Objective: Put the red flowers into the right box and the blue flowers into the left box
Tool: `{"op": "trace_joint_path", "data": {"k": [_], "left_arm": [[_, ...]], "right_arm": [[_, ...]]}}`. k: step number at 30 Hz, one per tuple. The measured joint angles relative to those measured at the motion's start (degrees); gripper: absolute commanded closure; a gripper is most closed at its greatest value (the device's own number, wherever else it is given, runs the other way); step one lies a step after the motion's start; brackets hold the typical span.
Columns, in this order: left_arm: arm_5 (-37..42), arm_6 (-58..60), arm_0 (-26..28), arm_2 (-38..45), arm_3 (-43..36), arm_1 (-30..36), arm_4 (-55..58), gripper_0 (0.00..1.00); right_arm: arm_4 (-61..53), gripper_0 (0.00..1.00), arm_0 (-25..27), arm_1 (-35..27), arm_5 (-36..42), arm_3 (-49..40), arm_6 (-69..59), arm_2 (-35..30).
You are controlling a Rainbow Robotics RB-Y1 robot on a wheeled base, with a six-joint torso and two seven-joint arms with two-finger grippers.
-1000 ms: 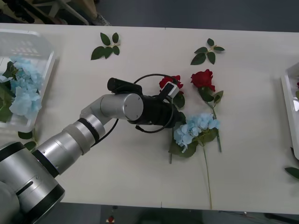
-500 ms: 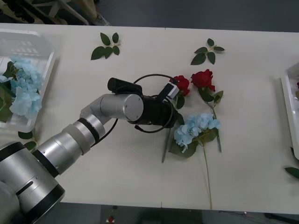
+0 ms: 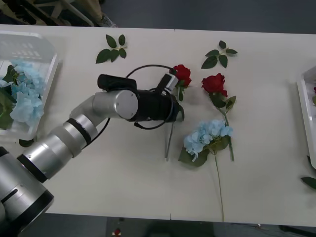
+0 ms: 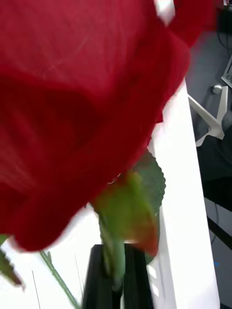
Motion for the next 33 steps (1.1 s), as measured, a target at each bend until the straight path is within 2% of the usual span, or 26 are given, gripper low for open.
{"op": "trace_joint_path", "data": {"k": [1,2,3,4,5,6,10,13,18,22,27,33], "left_arm": [[0.0,0.0,0.1,0.7,-2.3,1.3,2.1,1.00],[0.0,0.0,0.5,1.7,-4.7,2.8,4.3,1.00],[0.0,0.0,1.1,2.8,-7.7,4.3,6.3,1.00],[0.0,0.0,2.0,4.1,-10.9,5.5,7.9,1.00],[0.0,0.0,3.1,5.6,-14.1,6.7,8.8,1.00],[0.0,0.0,4.5,7.3,-17.1,7.6,9.5,1.00],[4.8,-0.1,11.3,16.9,-29.2,8.6,11.9,1.00],[8.3,-2.1,16.3,23.0,-35.1,8.5,14.5,1.00],[9.4,-18.1,21.3,25.0,-40.2,8.2,15.1,1.00],[12.5,-23.6,21.1,23.6,-40.4,4.9,12.9,1.00],[14.5,-23.6,18.2,20.3,-40.2,0.3,6.9,1.00],[14.4,-23.6,14.6,14.0,-38.5,-1.7,5.5,1.00]], "right_arm": [[0.0,0.48,0.0,0.0,0.0,0.0,0.0,0.4],[-0.1,0.39,0.0,0.0,-0.1,0.0,0.0,0.7],[-0.2,0.33,0.0,0.0,-0.2,0.0,0.0,0.9],[-0.4,0.33,0.0,0.0,-0.5,0.0,0.0,0.9],[-0.7,0.21,0.0,0.0,-0.7,0.1,0.0,0.9],[-1.0,0.19,0.0,0.0,-0.7,0.1,0.0,0.9],[-1.9,0.16,0.0,0.0,-0.7,0.1,0.0,0.9],[-2.3,0.14,0.0,0.0,-0.7,0.1,0.0,0.9],[-5.8,0.13,0.0,0.0,-0.7,0.1,0.1,1.0],[-10.4,0.12,0.0,0.0,-0.7,0.1,3.0,1.6],[-17.5,0.12,0.0,0.0,0.8,-0.7,15.2,2.3],[-27.5,0.12,2.1,0.0,2.2,-8.2,21.3,2.3]]}}
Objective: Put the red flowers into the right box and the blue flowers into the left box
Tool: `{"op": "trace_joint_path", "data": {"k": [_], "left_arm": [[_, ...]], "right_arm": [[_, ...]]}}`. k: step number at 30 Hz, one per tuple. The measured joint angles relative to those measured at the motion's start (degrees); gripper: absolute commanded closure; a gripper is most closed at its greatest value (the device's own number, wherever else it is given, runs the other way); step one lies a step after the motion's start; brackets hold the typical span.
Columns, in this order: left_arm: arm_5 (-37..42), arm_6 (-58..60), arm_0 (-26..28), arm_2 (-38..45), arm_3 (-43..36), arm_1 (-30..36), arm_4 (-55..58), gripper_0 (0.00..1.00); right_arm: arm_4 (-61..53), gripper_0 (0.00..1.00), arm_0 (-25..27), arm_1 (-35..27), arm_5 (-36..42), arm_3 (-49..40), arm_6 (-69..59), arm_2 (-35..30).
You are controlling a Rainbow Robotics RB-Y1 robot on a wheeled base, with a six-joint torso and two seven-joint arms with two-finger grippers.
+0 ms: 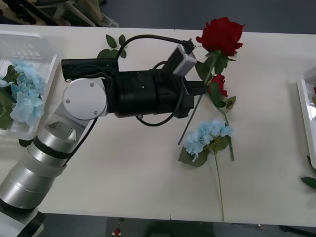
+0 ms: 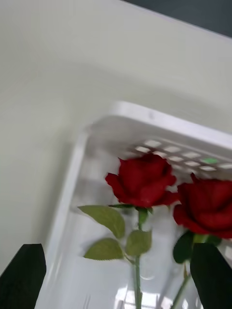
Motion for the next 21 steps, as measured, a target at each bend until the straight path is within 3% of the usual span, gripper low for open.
{"op": "trace_joint_path", "data": {"k": [7,12,21], "left_arm": [[-1.3,-0.1,0.0,-0.5,0.0,-3.7,1.6,1.00],[-2.0,-0.9,0.0,-0.5,0.0,-4.5,3.7,1.00],[-2.0,-5.3,0.0,-0.5,0.0,-4.4,3.8,1.00]], "right_arm": [[-14.7,0.12,9.1,0.0,0.0,-10.9,9.3,-4.5],[-27.3,0.12,14.8,0.0,0.2,-13.8,14.8,-7.3],[-43.8,0.12,18.0,0.0,6.3,-13.8,26.0,-8.7]]}}
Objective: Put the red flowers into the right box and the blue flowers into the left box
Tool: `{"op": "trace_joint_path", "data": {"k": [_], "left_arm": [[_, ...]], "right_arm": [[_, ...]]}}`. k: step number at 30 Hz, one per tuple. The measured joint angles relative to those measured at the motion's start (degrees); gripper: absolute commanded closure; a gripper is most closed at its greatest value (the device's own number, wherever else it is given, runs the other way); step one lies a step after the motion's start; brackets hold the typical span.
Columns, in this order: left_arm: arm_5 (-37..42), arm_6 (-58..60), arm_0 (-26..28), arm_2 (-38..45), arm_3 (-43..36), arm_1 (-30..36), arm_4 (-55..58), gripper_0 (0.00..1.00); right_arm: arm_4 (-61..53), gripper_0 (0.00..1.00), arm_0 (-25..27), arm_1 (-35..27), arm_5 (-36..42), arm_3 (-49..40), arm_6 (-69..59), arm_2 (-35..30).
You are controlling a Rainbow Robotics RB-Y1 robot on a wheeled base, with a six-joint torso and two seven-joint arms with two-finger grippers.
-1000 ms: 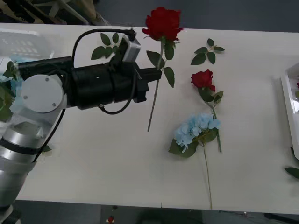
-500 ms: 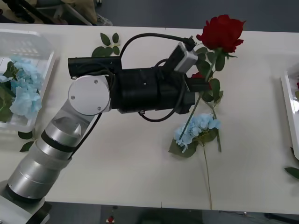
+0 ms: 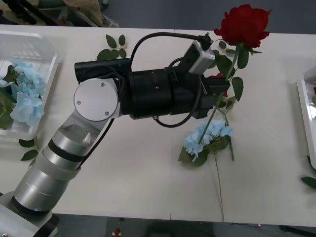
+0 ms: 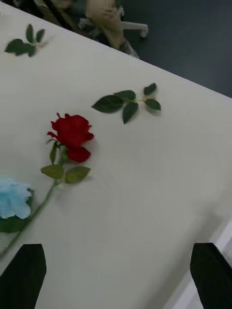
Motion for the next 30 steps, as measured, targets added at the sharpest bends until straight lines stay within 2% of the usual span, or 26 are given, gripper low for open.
{"op": "trace_joint_path", "data": {"k": [4,13,22,30], "left_arm": [[-1.3,0.0,0.0,0.0,0.0,0.4,1.2,1.00],[-2.9,0.0,0.0,0.0,0.0,1.7,2.2,1.00],[-2.9,0.0,0.0,0.0,0.0,1.7,2.2,1.00],[-2.9,0.0,0.0,0.0,0.0,1.7,2.2,1.00]], "right_arm": [[-7.2,0.12,1.0,1.6,2.5,0.5,5.3,-0.2],[-15.9,0.12,2.9,8.4,10.9,2.5,5.6,-2.1],[-23.8,0.12,3.3,9.1,15.5,10.8,5.6,5.3],[-26.5,0.12,3.3,15.9,15.7,12.2,5.6,7.8]]}}
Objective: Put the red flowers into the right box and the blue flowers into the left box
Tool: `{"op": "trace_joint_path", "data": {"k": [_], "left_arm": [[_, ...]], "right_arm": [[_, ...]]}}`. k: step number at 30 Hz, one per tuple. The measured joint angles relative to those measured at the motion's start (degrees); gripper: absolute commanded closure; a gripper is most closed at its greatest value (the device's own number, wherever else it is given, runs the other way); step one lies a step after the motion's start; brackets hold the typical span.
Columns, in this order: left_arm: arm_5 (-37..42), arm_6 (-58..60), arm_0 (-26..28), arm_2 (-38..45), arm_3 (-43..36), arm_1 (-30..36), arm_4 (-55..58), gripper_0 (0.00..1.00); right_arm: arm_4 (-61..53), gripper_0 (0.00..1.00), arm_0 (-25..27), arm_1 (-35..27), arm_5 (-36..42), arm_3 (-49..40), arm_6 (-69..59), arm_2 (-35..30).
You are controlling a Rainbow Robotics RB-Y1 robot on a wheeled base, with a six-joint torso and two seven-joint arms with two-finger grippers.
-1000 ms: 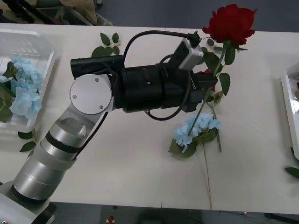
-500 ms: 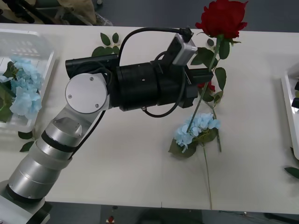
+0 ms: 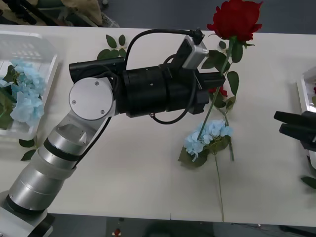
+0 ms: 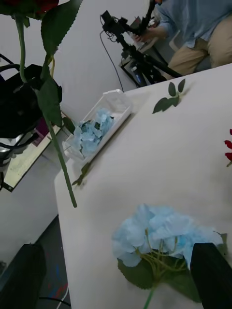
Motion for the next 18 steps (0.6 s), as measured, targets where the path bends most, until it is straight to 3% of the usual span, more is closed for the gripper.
{"op": "trace_joint_path", "data": {"k": [9,18], "left_arm": [[0.0,0.0,0.0,0.0,0.0,0.0,0.0,1.00],[0.0,0.0,0.0,0.0,0.0,0.0,0.0,1.00]], "right_arm": [[-0.2,0.12,-1.8,5.9,4.6,0.0,0.0,0.4],[0.0,0.12,-7.0,6.0,4.8,-0.1,0.0,8.5]]}}
